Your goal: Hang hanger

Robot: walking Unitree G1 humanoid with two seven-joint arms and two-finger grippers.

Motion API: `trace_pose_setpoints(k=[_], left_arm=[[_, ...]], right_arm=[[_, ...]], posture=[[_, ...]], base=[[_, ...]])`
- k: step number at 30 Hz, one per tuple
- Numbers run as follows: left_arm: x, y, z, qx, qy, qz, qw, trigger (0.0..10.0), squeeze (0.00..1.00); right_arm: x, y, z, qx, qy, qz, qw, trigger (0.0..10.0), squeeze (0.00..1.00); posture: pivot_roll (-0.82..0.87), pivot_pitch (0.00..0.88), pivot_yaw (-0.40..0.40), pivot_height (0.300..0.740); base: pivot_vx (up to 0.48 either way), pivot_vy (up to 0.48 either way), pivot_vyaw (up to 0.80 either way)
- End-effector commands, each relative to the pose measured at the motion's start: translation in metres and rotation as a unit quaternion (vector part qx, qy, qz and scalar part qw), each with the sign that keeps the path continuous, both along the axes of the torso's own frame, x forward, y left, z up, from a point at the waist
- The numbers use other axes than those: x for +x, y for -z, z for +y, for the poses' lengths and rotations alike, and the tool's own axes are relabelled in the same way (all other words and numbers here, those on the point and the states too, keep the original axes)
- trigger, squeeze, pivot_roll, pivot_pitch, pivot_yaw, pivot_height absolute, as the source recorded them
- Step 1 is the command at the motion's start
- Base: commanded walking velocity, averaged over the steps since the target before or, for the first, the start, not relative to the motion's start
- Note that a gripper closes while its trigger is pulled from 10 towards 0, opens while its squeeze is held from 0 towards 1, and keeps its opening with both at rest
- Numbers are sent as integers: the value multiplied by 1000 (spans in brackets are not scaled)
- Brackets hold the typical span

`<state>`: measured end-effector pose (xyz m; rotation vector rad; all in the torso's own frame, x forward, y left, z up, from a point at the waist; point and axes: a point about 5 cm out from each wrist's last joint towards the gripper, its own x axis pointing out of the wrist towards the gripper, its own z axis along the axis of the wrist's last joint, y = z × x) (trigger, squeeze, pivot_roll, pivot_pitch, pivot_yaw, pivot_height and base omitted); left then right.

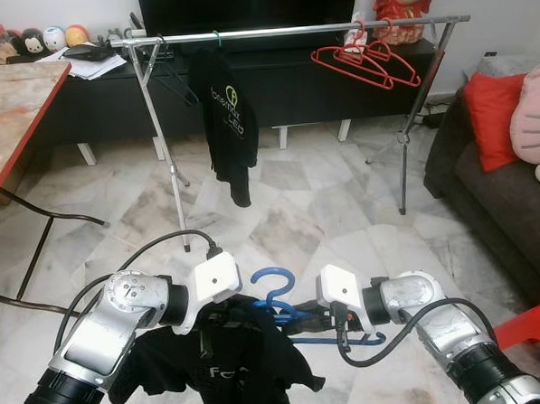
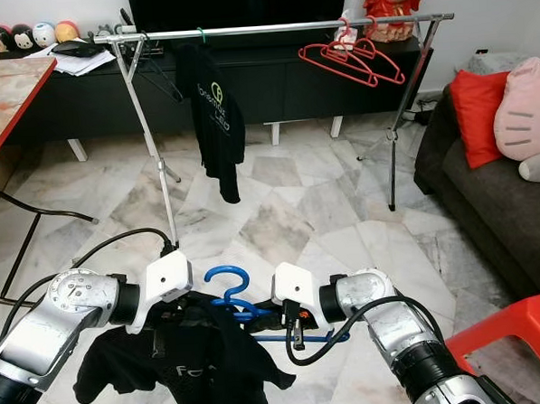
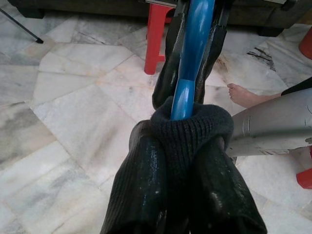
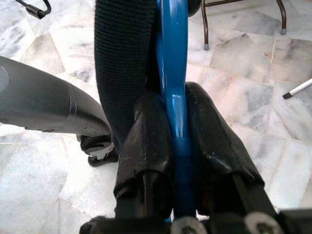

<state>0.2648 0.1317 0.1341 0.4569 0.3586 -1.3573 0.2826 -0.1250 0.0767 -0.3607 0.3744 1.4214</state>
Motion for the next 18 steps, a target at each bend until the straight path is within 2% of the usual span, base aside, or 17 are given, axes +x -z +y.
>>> trace_pose_setpoints(k=[1,12,13,14,15,16,18], left_arm=[[-1,-11,-9,-14,22,-18,999,10000,0],[-2,-10,-9,-9,29,-16,999,10000,0],[-2,-11,-9,-9,29,-17,999,10000,71],[-1,-11,-9,-9,28,-18,999,10000,796],[-1,-11,-9,-9,28,-18,999,10000,796],[-1,-11,-8,-9,28,-19,999,10000,1000],[0,-11,-8,-9,26,-20,999,10000,1000]], right_arm=[[5,-3,0,6,19,-13,1000,0,0],[6,-1,1,4,27,-14,1000,0,0],[7,-1,1,5,30,-14,999,0,0],[7,-1,1,6,33,-15,999,0,0],[7,-1,1,5,34,-16,999,0,0],[8,-1,1,6,37,-17,999,0,0],[9,-1,0,7,42,-19,999,0,0]], posture=[[-41,19,-80,740],[-38,19,-74,740],[-38,18,-73,740],[-38,18,-72,740],[-38,18,-72,740],[-37,18,-71,740],[-37,19,-69,740]], base=[[0,0,0],[0,0,0],[0,0,0],[0,0,0],[0,0,0],[0,0,0],[0,0,0]])
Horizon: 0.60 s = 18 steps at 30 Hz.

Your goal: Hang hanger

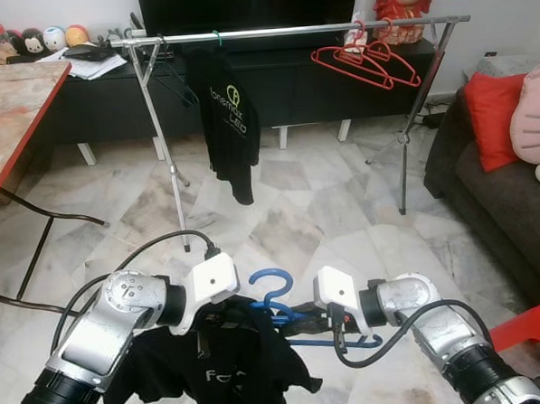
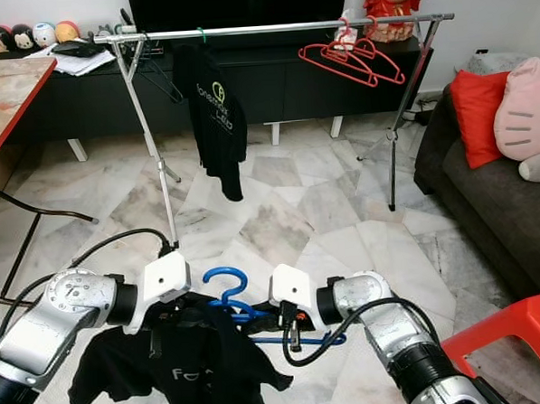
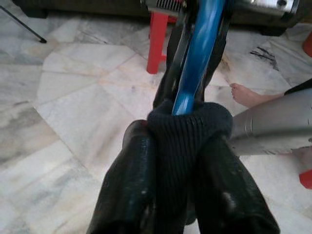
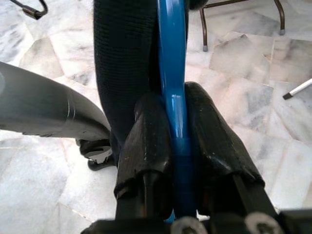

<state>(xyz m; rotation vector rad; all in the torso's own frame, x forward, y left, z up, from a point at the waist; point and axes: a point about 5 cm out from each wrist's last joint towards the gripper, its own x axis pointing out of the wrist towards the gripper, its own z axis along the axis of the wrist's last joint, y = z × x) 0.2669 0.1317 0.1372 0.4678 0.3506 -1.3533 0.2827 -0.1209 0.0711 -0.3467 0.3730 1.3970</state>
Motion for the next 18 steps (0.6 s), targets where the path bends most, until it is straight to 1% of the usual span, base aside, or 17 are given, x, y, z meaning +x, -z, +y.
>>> trace_pose_setpoints(k=[1,11,13,18], left_arm=[[-2,-8,-8,-11,26,-13,1000,10000,1000],[-2,-10,-7,-11,30,-9,999,10000,1000],[-2,-8,-5,-1,32,-9,999,10000,1000],[-1,-7,-4,5,29,-13,999,10000,1000]], right_arm=[[9,-7,-4,2,31,-20,999,0,0],[13,-7,-4,6,48,-29,998,0,0],[15,-8,-4,10,60,-34,998,0,0],[17,-9,-3,16,71,-40,996,0,0]], posture=[[-37,18,-68,740],[-35,18,-65,740],[-35,18,-65,740],[-34,18,-64,740]], base=[[0,0,0],[0,0,0],[0,0,0],[0,0,0]])
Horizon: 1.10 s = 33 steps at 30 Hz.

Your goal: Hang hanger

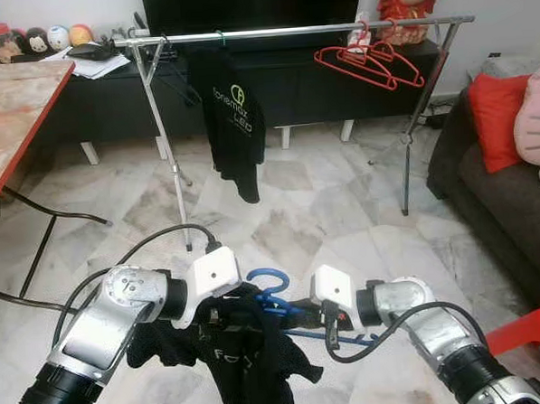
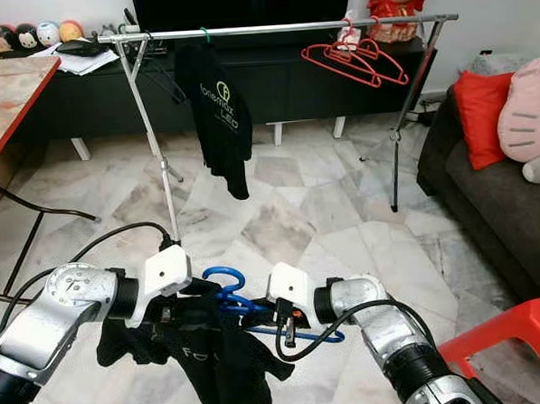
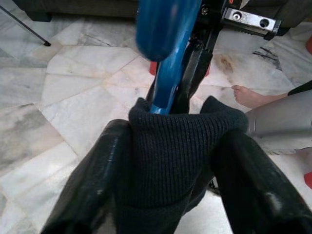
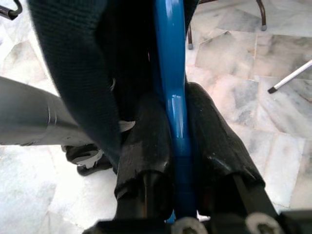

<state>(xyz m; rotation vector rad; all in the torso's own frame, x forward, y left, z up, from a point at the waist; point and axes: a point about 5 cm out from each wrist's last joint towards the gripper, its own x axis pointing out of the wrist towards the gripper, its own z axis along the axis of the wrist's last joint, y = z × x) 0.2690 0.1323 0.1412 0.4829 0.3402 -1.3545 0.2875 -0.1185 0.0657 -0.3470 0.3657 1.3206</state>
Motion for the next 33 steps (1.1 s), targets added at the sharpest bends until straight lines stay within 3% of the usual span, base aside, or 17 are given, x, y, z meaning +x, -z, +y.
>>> trace_pose_setpoints(k=[1,5,6,14,18,19,20,21,22,23,33], left_arm=[[-2,-1,-3,20,23,-12,999,10000,1000],[2,2,-2,33,14,-24,999,10000,1000],[3,3,-2,37,12,-28,999,10000,0],[11,7,3,69,-13,-61,996,10000,0],[11,7,3,64,-15,-60,996,10000,0],[11,7,3,61,-14,-56,996,10000,149],[11,7,3,61,-14,-56,996,10000,149],[11,7,4,60,-14,-55,997,10000,302],[11,7,4,60,-14,-56,997,10000,302],[12,6,4,57,-17,-58,997,10000,1000],[21,-4,-2,22,-38,-97,994,10000,1000]], right_arm=[[14,-15,-5,20,41,-33,998,0,0],[15,-15,-5,21,45,-36,998,0,0],[16,-15,-5,22,48,-38,998,0,0],[19,-15,-4,30,69,-45,996,0,0],[18,-14,-3,31,70,-44,996,0,0],[18,-14,-3,31,70,-44,996,0,0],[18,-14,-3,31,70,-44,996,0,0],[18,-14,-3,30,71,-44,996,0,0],[18,-13,-3,30,71,-44,996,0,0],[18,-13,-3,30,71,-43,996,0,0],[17,-12,0,33,69,-41,996,0,0]], posture=[[-33,17,-63,740],[-34,16,-62,740],[-34,16,-62,740],[-34,16,-62,740],[-34,18,-62,740],[-32,18,-63,740],[-32,18,-63,740],[-32,18,-63,740],[-32,18,-63,740],[-32,18,-63,740],[-31,17,-63,740]], base=[[0,0,0],[0,0,0],[0,0,0],[0,0,0],[0,0,0],[0,0,0],[0,0,0],[0,0,0],[0,0,0],[0,0,0],[0,0,0]])
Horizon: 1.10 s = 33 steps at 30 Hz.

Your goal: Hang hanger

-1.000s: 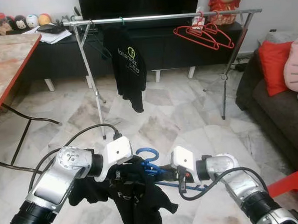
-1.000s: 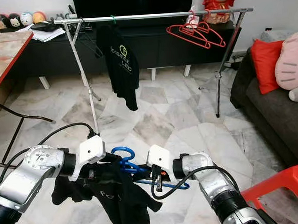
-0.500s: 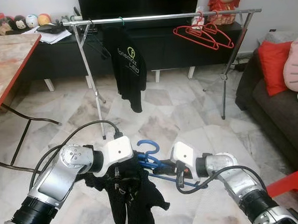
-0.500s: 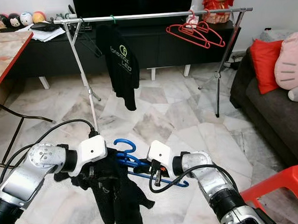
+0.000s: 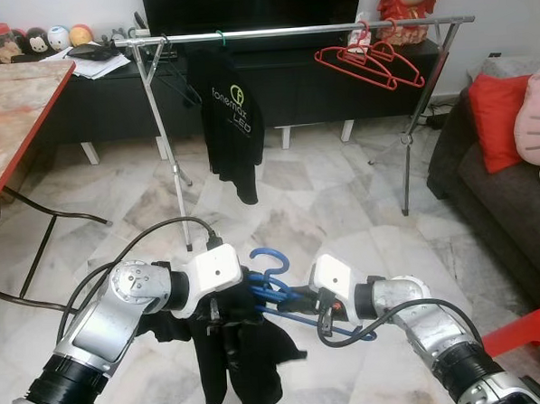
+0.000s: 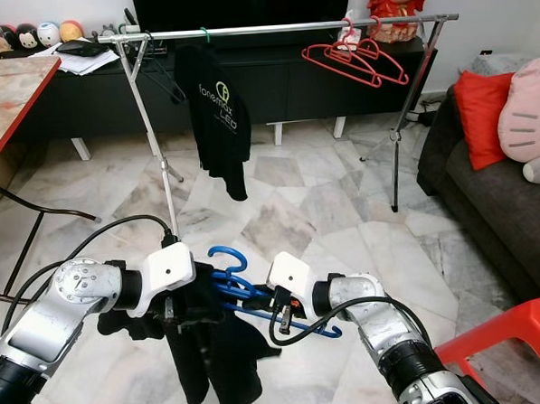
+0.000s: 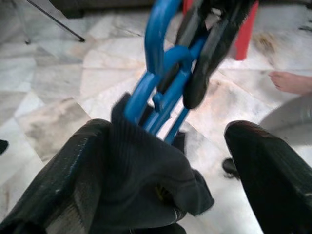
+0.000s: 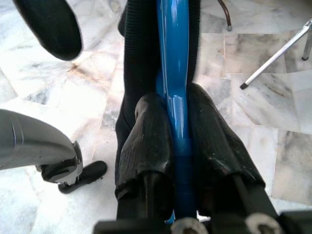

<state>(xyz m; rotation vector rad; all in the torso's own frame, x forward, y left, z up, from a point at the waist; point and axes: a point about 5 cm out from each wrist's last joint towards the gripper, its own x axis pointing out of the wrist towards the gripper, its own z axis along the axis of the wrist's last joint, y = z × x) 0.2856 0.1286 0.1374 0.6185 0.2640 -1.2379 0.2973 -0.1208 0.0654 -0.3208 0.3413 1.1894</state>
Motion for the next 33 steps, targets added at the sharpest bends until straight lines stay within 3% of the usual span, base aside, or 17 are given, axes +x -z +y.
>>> trace_pose_setpoints(k=[1,5,6,15,17,19,21,24,28,30,33], left_arm=[[6,-8,1,-8,-6,-22,1000,10000,1000],[9,-11,3,-8,-18,-38,999,10000,1000],[11,-12,3,-11,-23,-45,999,10000,0],[13,-20,17,-29,-61,-60,996,10000,0],[15,-24,23,-45,-88,-71,993,10000,0],[15,-25,23,-49,-92,-72,992,10000,0],[20,-26,25,-72,-129,-85,985,10000,0],[22,-12,27,-69,-182,-88,977,10000,0],[20,4,26,-67,-211,-75,972,10000,0],[20,19,21,-76,-248,-69,963,10000,0],[24,24,19,-89,-284,-67,952,10000,0]], right_arm=[[7,-12,2,21,3,-26,999,0,0],[6,-11,3,24,6,-25,999,0,0],[7,-11,2,24,11,-26,999,0,0],[16,-6,-9,10,104,-48,993,0,0],[23,-6,-17,10,162,-46,986,0,0],[24,-6,-18,11,171,-45,984,0,0],[27,-8,-19,19,189,-47,981,0,0],[33,-11,-17,26,209,-55,976,0,0],[36,-15,-16,34,217,-58,974,0,0],[40,-24,-8,51,206,-67,975,0,0],[42,-28,-4,58,199,-70,976,0,0]], posture=[[-31,17,-63,740],[-31,17,-63,740],[-31,17,-63,740],[-30,19,-61,740],[-31,18,-60,740],[-31,18,-60,740],[-32,17,-58,740],[-32,16,-59,740],[-32,16,-59,740],[-29,15,-63,740],[-29,14,-66,740]], base=[[0,0,0],[0,0,0],[0,0,0],[0,0,0],[0,0,0],[0,0,0],[0,0,0],[0,0,0],[0,0,0],[0,0,0],[0,0,0]])
